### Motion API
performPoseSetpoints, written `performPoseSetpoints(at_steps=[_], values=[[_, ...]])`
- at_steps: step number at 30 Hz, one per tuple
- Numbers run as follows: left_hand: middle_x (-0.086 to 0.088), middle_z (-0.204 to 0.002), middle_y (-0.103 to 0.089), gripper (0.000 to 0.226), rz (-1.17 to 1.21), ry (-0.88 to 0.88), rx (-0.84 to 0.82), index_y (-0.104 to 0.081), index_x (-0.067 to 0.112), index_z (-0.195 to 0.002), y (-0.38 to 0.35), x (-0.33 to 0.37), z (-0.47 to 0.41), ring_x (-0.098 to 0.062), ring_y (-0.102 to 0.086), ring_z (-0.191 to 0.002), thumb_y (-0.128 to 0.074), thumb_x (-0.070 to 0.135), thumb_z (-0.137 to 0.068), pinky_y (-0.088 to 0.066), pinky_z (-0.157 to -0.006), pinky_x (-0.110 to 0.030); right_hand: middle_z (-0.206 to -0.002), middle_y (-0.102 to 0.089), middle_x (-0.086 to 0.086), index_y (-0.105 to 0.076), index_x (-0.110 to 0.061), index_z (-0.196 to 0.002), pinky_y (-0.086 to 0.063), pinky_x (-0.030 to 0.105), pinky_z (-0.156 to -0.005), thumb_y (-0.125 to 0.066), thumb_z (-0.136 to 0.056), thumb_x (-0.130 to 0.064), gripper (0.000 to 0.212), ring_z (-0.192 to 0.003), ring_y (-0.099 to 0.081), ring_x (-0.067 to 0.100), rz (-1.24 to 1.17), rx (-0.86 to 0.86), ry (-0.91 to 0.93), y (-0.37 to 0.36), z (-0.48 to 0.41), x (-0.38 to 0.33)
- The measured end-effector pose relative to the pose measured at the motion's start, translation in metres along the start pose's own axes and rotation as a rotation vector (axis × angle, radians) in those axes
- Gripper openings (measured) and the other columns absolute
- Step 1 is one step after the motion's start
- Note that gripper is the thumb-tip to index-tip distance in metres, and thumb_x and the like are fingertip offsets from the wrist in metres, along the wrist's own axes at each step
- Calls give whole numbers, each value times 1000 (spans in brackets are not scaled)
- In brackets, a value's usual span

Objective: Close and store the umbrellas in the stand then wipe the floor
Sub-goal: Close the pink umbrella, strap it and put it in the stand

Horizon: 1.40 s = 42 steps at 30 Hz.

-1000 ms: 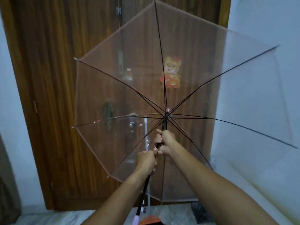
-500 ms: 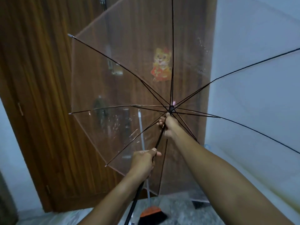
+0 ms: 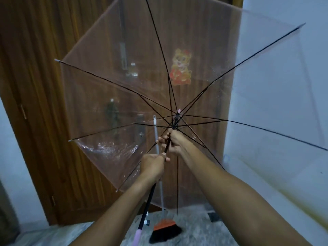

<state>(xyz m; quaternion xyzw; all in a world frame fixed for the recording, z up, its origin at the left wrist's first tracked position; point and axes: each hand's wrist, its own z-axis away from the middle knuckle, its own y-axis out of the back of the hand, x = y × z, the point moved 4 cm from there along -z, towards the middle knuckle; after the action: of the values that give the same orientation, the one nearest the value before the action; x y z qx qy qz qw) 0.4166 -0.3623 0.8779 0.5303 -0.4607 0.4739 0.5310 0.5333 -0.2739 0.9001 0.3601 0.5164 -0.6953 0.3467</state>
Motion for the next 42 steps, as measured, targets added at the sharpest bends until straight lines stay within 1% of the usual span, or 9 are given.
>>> performPoseSetpoints(at_steps=[5,7,9,14,20,29,36,40,42], values=[[-1,-34,-42,37,-16,-45,31,-67,10,-59,19,0,-8,-16,-36,-28,-62,20,-94,-24,-37,-18,-46,-40,2,-39,-12,-67,-57,33,-54,-35,-109,-21,44,-46,-50,17,-71,-40,-86,-20,9,26],[1,-33,-43,40,-37,-69,41,-66,11,-55,23,0,-10,-19,-39,-35,-63,20,-93,-27,-42,-22,-41,-36,-1,-38,-14,-64,-39,18,-32,-40,-108,-22,45,-34,-40,12,-136,-72,-178,-22,10,32],[3,-30,-44,41,-66,-84,48,-65,12,-52,26,0,-10,-18,-40,-35,-64,19,-92,-28,-42,-22,-36,-31,-3,-35,-17,-62,-17,14,-29,-40,-107,-27,46,-23,-26,9,-182,-132,-258,-25,11,36],[4,-33,-47,34,-100,-110,44,-70,13,-56,23,2,-7,-19,-44,-41,-63,19,-88,-29,-41,-22,-34,-24,-3,-30,-18,-64,-7,15,-27,-35,-108,-32,46,-21,-18,8,-187,-161,-223,-32,11,35],[-1,-45,-49,36,30,2,-202,-72,4,-78,15,-1,-7,-13,-43,-34,-54,27,-99,-33,-39,-22,-35,-23,-5,-29,-18,-63,-8,12,-26,-37,-108,-27,46,-23,-18,6,-64,-93,-112,-29,12,14],[-9,-64,-52,41,79,252,-691,-55,10,-77,22,-19,13,-25,-65,-59,-38,34,-105,-44,-44,-23,-36,-25,-6,-30,-19,-65,-10,13,-25,-27,-108,-18,43,-23,-20,5,-53,-102,-70,-14,-1,-9],[0,-47,-32,43,192,79,-380,-43,16,-67,10,-14,4,-12,-29,-32,-39,34,-106,-23,-39,-23,-47,-27,-4,-35,-16,-70,-18,13,-25,-27,-108,-14,39,-24,-18,5,-145,8,30,-12,-9,-26],[-2,-47,-30,44,150,96,-279,-43,15,-63,6,-6,-13,-14,-27,-29,-44,34,-103,-22,-42,-20,-40,-35,2,-38,-11,-71,-53,34,-33,-30,-110,-18,40,-35,-49,16,-188,-23,16,-19,5,-10],[-1,-42,-29,44,179,113,-242,-43,14,-62,4,0,-25,-14,-25,-27,-45,32,-102,-22,-42,-17,-37,-38,4,-40,-10,-72,-53,34,-33,-29,-110,-17,40,-43,-56,20,-157,-50,-43,-25,12,6]])
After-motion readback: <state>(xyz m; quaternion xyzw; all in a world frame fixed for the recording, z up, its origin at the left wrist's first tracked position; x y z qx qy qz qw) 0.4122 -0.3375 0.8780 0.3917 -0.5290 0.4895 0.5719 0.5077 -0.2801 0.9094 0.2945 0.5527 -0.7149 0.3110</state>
